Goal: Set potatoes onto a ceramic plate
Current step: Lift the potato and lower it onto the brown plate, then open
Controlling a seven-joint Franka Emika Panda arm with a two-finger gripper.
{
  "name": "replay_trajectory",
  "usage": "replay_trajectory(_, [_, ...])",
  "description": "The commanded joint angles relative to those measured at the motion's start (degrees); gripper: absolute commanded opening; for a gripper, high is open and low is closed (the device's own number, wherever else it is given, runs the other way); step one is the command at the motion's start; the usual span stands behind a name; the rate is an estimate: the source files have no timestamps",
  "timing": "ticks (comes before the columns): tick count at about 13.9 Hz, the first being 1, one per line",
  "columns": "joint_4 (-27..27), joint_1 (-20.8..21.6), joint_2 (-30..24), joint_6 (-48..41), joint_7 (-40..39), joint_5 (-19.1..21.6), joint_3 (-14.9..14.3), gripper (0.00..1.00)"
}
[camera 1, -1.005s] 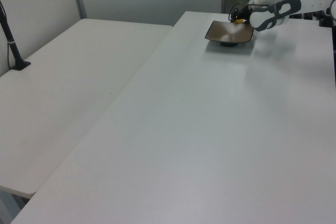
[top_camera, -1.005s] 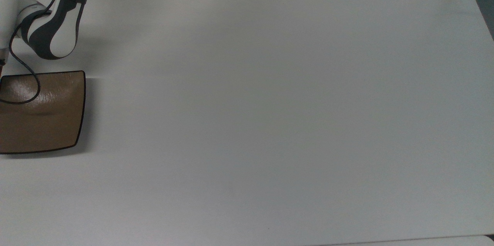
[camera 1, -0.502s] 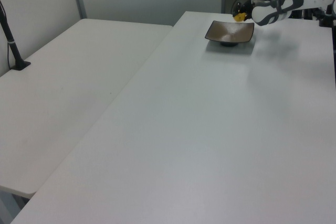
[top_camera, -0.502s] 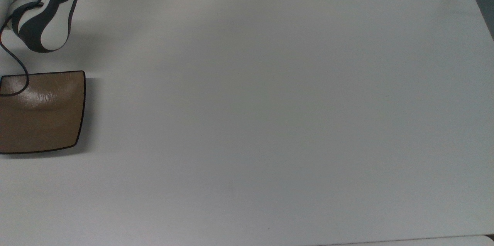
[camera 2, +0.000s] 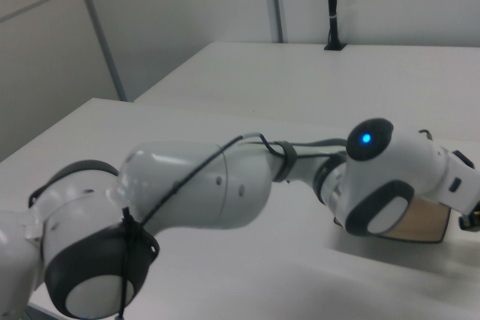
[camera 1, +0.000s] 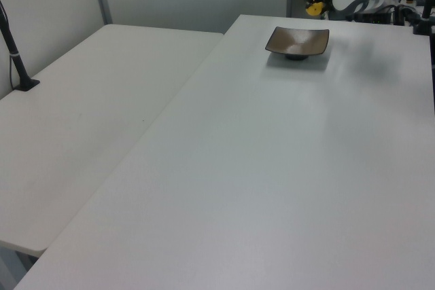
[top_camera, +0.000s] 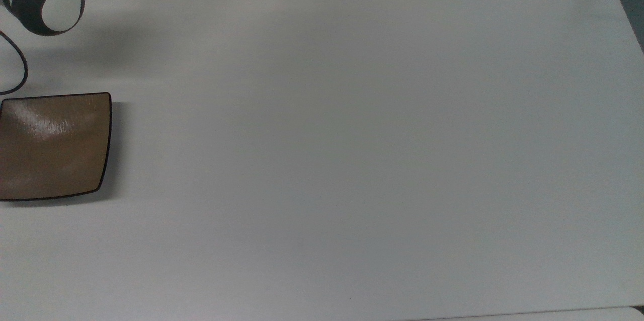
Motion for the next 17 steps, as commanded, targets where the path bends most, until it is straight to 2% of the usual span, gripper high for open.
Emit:
replay_trajectory(1, [-7.06,-0.76,-8.33,-10.74,0.25,-1.85,2.42,0.55])
replay_trajectory(3, [-7.42,-0.59,-10.27,-16.56,0.34,-2.03,4.35,0.55])
replay_trajectory(5, [-7.42,0.20,-11.59,-22.97,0.43,-3.95,5.67,0.56])
replay_trajectory(7, [-7.50,1.69,-11.60,-25.19,0.52,-5.19,6.03,0.59])
replay_trajectory(9, [-8.64,2.84,-11.60,-26.07,0.60,-7.03,6.03,0.84])
replay_trajectory(11, [-8.56,3.10,-11.60,-26.08,0.69,-7.21,6.03,1.00])
replay_trajectory(14, [-8.56,3.11,-11.86,-26.34,0.60,-7.21,6.03,1.00])
replay_trajectory(17, [-8.38,3.45,-14.13,-33.68,-1.32,-7.39,6.03,1.00])
